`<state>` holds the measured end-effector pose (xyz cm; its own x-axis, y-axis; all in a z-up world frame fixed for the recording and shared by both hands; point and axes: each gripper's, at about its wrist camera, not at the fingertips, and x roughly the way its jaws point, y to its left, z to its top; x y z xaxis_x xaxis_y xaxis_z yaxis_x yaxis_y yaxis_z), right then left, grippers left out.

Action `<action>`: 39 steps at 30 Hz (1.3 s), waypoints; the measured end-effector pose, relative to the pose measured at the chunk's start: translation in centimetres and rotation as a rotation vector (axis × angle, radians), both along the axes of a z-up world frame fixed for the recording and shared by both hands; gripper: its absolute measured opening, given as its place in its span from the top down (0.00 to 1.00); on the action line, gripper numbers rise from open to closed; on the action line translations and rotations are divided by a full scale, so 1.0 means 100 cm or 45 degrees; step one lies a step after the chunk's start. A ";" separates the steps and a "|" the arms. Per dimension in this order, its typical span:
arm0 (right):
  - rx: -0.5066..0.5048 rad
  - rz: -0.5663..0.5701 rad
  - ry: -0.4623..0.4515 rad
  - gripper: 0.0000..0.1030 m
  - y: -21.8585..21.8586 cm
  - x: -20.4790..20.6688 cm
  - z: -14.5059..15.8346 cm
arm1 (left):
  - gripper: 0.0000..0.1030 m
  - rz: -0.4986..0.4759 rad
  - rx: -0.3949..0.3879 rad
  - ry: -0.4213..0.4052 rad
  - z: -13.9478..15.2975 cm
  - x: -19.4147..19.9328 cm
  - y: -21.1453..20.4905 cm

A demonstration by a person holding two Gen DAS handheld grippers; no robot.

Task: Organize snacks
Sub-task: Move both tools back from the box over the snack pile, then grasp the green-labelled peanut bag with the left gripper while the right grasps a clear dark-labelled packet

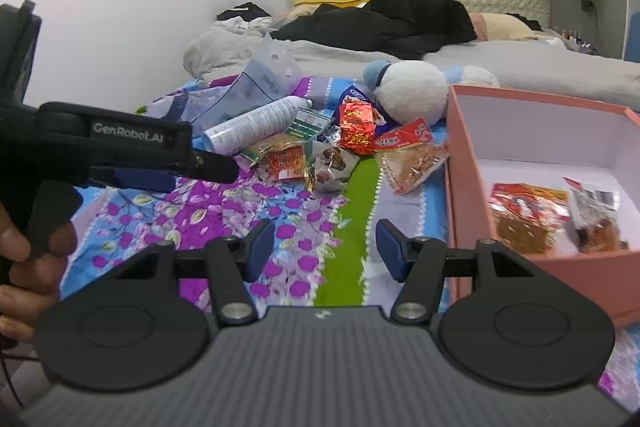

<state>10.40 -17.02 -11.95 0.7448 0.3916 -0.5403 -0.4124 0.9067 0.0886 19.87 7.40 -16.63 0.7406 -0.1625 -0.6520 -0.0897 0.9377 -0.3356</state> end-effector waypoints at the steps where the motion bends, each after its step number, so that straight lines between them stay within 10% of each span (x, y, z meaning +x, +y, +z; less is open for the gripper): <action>1: 0.007 -0.002 0.001 0.43 0.002 0.007 -0.003 | 0.17 0.014 -0.001 0.008 -0.004 0.009 0.005; 23: -0.078 0.003 0.106 0.43 0.074 0.163 -0.092 | 0.19 -0.099 0.471 0.094 -0.075 0.158 0.031; 39: -0.125 0.035 0.174 0.55 0.089 0.185 -0.094 | 0.82 -0.165 0.598 0.086 -0.078 0.172 0.018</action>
<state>28.86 -8.15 -21.35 0.6514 0.3514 -0.6725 -0.4274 0.9022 0.0575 37.04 9.24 -24.43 0.6872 0.0725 -0.7228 0.0309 0.9912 0.1288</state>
